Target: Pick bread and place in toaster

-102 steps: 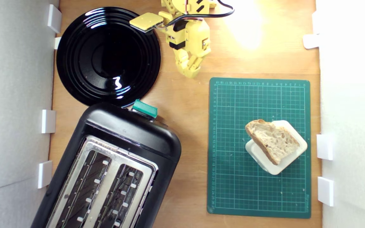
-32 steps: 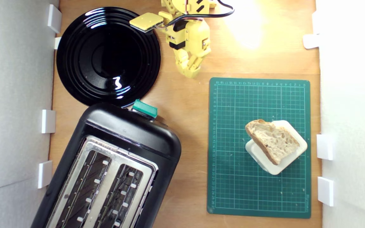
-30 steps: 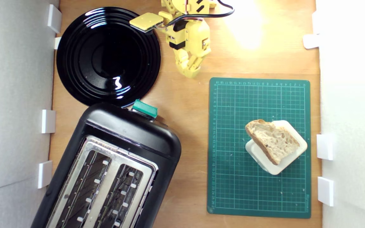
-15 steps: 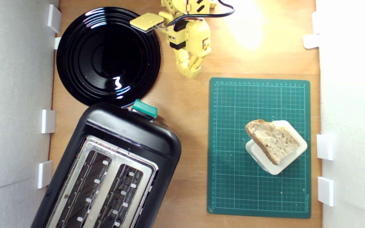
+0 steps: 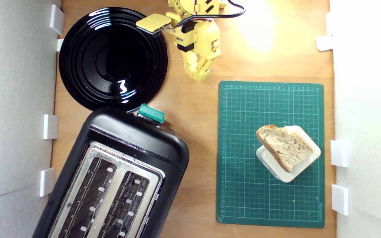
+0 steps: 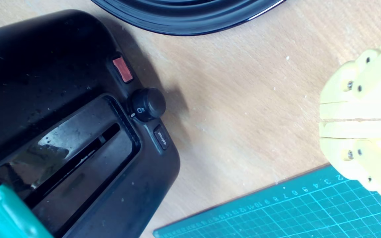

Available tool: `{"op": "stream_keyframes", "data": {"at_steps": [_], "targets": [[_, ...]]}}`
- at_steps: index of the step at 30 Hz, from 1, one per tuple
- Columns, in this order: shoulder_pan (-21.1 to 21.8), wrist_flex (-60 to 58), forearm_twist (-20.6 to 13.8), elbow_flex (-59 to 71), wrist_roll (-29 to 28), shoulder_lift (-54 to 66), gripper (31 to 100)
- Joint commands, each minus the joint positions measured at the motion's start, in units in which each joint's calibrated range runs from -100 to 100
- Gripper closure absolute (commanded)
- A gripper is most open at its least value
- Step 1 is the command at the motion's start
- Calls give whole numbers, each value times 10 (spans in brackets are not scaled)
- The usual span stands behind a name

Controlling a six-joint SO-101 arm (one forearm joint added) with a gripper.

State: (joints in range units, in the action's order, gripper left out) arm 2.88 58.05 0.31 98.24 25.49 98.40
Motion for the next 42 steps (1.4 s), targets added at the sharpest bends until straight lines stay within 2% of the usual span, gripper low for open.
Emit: {"op": "stream_keyframes", "data": {"at_steps": [1, 7, 15, 20, 26, 32, 42], "targets": [[-2, 6, -4, -6, 2, 2, 976], [-1, -16, 3, -18, -1, -45, 978], [-2, -179, 4, -22, -4, -120, 979], [-1, -212, 5, -79, -14, -177, 979], [3, -230, 67, -172, -9, -312, 979], [20, -313, 62, -176, -9, -418, 979], [36, -325, 67, -171, -13, -437, 979]]}}
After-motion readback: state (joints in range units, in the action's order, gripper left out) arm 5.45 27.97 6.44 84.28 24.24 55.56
